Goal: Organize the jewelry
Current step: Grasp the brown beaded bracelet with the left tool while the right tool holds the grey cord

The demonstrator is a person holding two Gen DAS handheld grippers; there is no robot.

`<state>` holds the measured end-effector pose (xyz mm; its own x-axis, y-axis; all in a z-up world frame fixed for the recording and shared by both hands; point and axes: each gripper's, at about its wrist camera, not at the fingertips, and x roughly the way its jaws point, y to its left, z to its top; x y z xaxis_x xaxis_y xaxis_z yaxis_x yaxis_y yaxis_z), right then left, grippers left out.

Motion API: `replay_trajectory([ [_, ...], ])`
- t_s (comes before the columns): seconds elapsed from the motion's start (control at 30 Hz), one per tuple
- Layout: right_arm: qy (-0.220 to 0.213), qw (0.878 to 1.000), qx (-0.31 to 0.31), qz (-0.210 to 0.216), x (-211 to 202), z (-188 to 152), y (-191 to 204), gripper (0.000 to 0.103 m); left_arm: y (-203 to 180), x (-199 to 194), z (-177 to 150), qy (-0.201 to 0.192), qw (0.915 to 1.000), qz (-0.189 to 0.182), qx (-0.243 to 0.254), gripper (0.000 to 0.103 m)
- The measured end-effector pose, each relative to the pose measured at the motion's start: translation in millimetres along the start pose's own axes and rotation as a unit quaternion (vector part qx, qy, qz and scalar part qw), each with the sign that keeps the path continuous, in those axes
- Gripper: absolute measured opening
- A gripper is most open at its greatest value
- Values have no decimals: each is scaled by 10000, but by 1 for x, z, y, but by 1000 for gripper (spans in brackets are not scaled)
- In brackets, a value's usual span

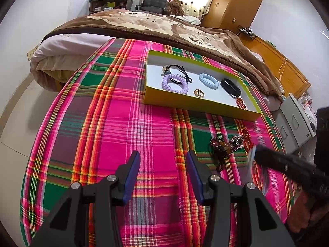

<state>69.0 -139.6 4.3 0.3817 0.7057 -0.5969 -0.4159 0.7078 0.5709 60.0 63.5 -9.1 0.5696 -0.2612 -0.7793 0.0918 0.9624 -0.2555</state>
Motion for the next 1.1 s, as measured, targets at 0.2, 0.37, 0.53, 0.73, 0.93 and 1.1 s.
replay_trajectory([
  [0.2, -186, 9992, 261, -239, -19, -15, -17, 9, -10, 3, 2, 31, 9999, -87, 121, 48],
  [0.37, -482, 9962, 463, -561, -45, -20, -32, 9, -26, 8, 4, 56, 9987, -436, 240, 48],
  [0.53, -768, 9922, 661, -719, -66, -23, -45, 9, -47, 18, 6, 128, 9973, -577, 439, 55],
  [0.73, -882, 9892, 773, -875, -77, -29, -56, 9, -69, 36, 7, 304, 9963, -415, 693, 56],
  [0.93, -945, 9871, 790, -1024, -84, -32, -64, 9, -82, 49, 6, 352, 9961, -141, 794, 55],
  [1.1, -984, 9866, 838, -995, -86, -34, -69, 9, -86, 53, 4, 322, 9954, 60, 895, 55],
])
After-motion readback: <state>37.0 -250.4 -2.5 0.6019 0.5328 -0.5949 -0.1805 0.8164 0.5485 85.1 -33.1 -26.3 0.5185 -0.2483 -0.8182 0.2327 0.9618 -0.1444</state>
